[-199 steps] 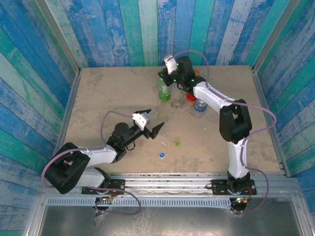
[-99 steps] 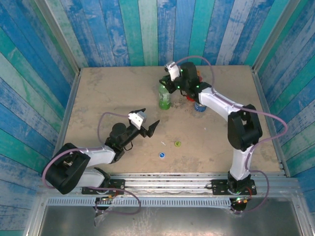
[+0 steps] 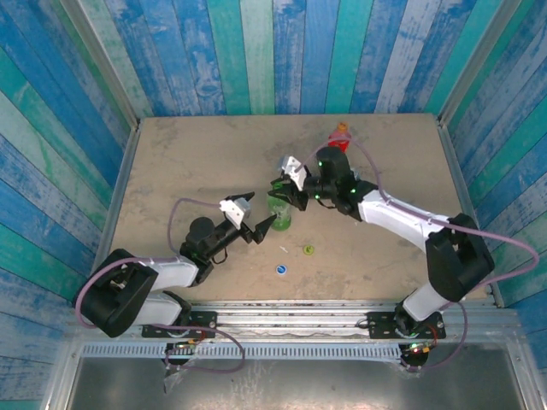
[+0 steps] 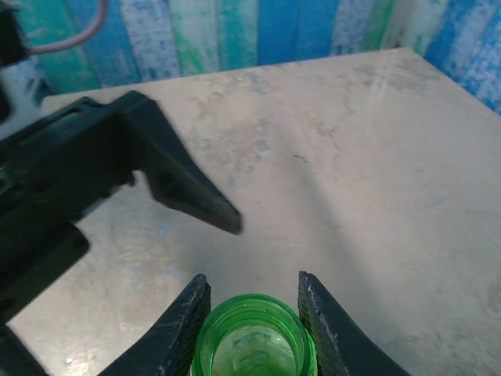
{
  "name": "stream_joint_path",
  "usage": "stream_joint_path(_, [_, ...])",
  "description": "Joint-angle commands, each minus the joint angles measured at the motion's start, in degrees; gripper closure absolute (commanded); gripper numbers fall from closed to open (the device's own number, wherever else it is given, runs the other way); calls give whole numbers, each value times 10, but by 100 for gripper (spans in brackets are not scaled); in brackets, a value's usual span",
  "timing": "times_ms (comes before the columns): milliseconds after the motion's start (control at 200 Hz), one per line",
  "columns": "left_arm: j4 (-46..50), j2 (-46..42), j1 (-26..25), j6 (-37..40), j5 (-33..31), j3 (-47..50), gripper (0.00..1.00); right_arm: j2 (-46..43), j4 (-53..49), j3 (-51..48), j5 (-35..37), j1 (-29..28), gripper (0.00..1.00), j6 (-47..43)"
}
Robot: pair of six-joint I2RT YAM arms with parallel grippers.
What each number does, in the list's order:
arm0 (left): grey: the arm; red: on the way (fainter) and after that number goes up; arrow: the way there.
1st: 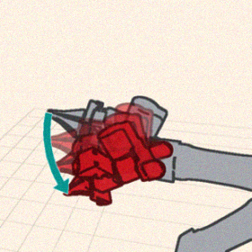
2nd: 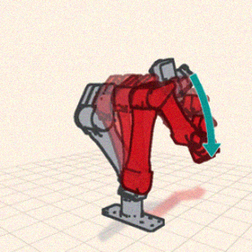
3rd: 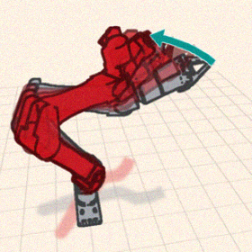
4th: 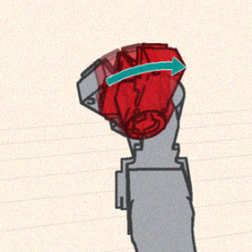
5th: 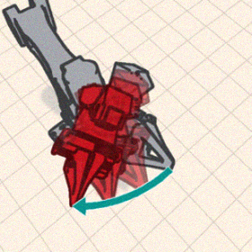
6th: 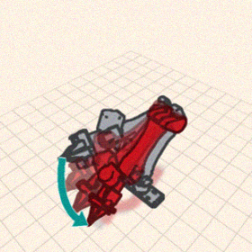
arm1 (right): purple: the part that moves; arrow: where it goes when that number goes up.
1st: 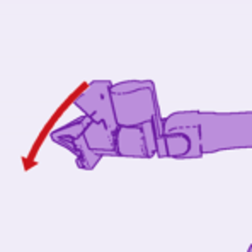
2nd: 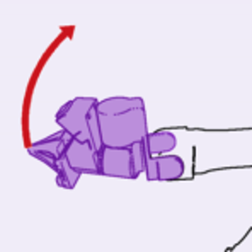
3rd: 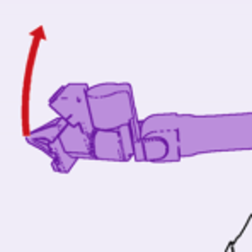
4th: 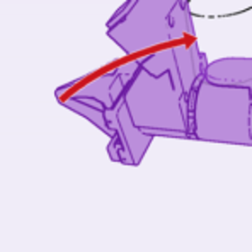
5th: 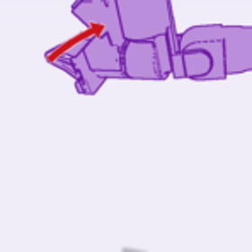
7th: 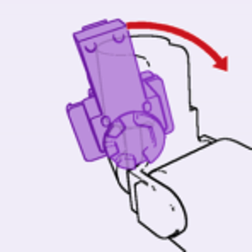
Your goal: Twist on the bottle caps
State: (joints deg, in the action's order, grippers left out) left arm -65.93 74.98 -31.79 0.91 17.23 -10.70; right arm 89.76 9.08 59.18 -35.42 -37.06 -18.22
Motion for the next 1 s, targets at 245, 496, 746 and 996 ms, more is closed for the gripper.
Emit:
stream_joint_path(245, [-48, 51, 3, 20, 95, -24, 4, -30, 16, -42, -48, -12, 80, -19])
stream_joint_path(496, [-168, 167, 3, -1, 116, -47, 6, -24, 23, -56, -6, -12, 79, 36])
stream_joint_path(746, [-235, 235, 2, -19, 129, -74, 16, -27, 13, -60, 11, -12, 78, 47])
stream_joint_path(996, [-203, 228, 3, -10, 145, -84, 25, -12, 8, -53, 4, -15, 77, 50])
